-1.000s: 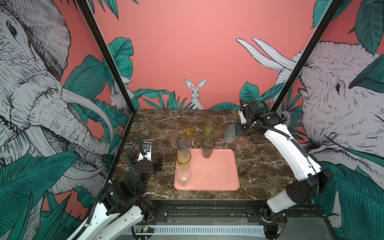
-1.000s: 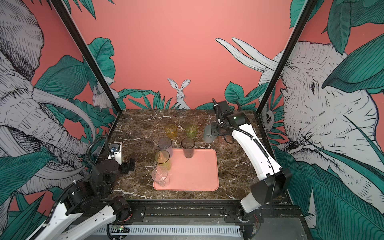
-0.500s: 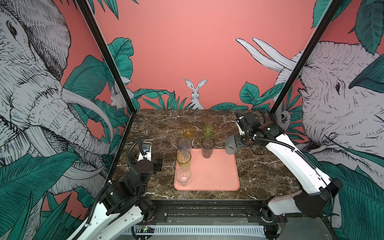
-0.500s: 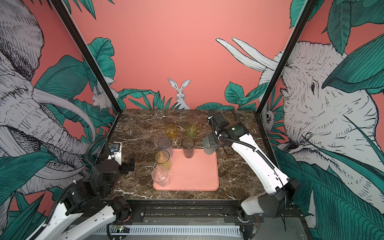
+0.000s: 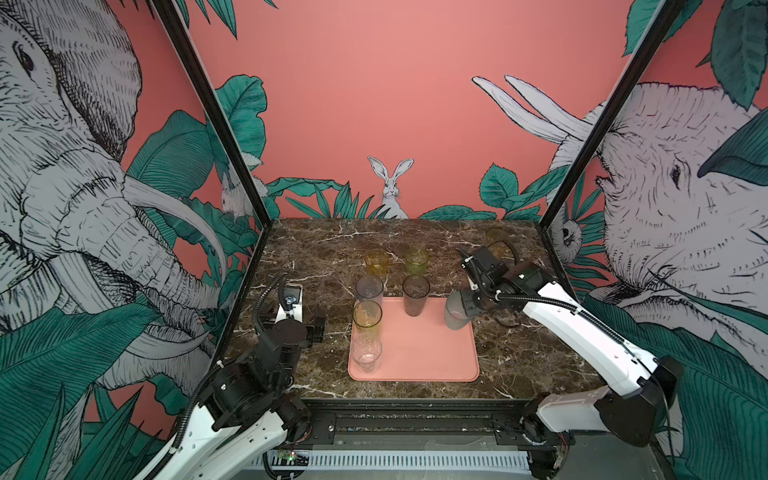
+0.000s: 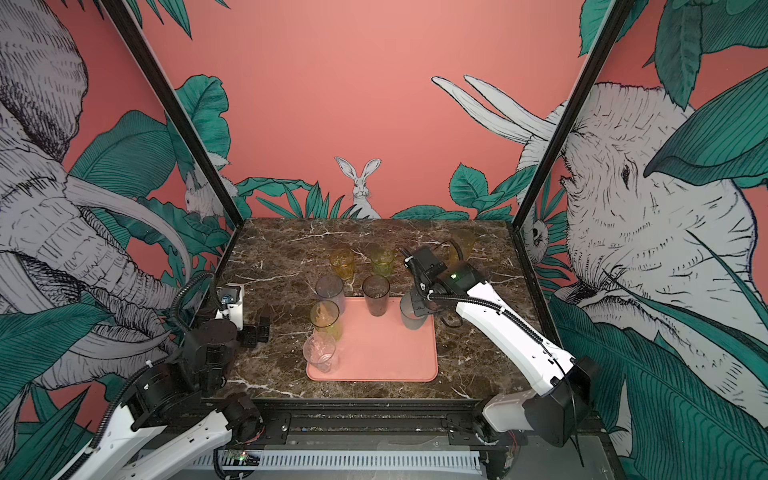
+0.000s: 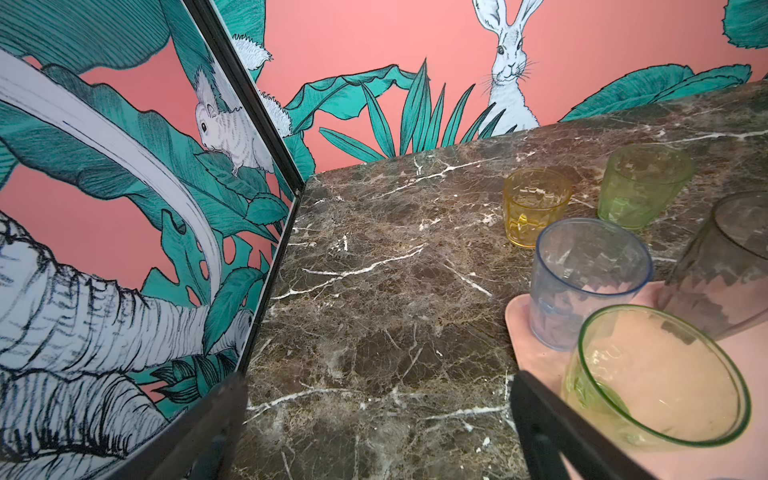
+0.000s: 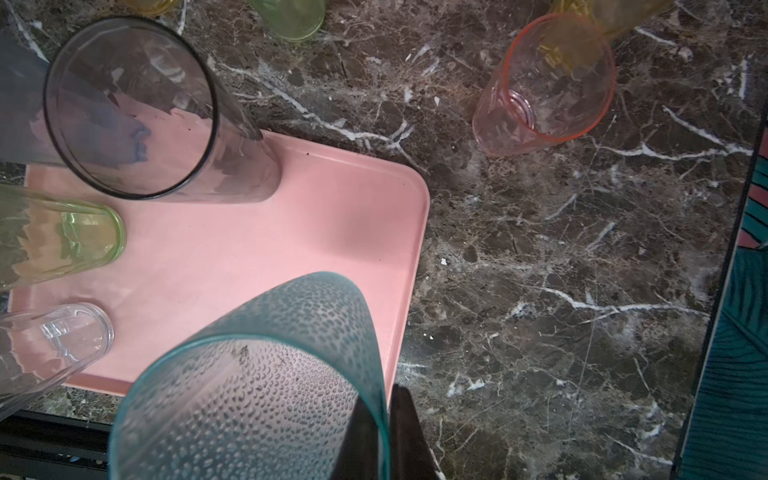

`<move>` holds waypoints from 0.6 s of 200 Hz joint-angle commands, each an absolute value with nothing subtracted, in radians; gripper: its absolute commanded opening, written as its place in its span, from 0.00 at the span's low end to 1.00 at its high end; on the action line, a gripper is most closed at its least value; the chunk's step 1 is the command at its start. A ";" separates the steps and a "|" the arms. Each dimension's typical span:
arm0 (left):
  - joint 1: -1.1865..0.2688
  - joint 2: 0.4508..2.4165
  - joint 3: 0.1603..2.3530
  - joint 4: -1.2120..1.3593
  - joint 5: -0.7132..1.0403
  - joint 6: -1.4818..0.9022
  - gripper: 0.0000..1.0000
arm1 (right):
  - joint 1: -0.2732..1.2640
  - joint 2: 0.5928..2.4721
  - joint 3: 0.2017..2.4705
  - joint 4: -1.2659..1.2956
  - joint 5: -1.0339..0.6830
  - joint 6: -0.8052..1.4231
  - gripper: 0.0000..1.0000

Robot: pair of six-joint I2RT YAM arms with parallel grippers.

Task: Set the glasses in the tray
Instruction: 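Carry the teal cup with the right gripper over the pink tray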

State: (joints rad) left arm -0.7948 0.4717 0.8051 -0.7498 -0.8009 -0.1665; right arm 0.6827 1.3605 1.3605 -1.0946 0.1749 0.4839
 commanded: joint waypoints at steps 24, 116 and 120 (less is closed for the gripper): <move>-0.790 0.466 0.805 -0.750 -0.810 -0.184 0.99 | 0.723 1.373 1.319 -1.002 0.175 0.532 0.00; -0.790 0.469 0.804 -0.746 -0.808 -0.184 0.99 | 0.785 1.433 1.253 -0.907 0.174 0.558 0.00; -0.790 0.469 0.804 -0.746 -0.807 -0.184 0.99 | 0.787 1.437 1.253 -0.903 0.173 0.560 0.00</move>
State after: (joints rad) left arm -0.7948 0.4717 0.8051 -0.7498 -0.8005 -0.1688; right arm 0.7677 1.4193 1.2533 -0.9459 0.1638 0.5396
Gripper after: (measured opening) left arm 0.994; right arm 0.062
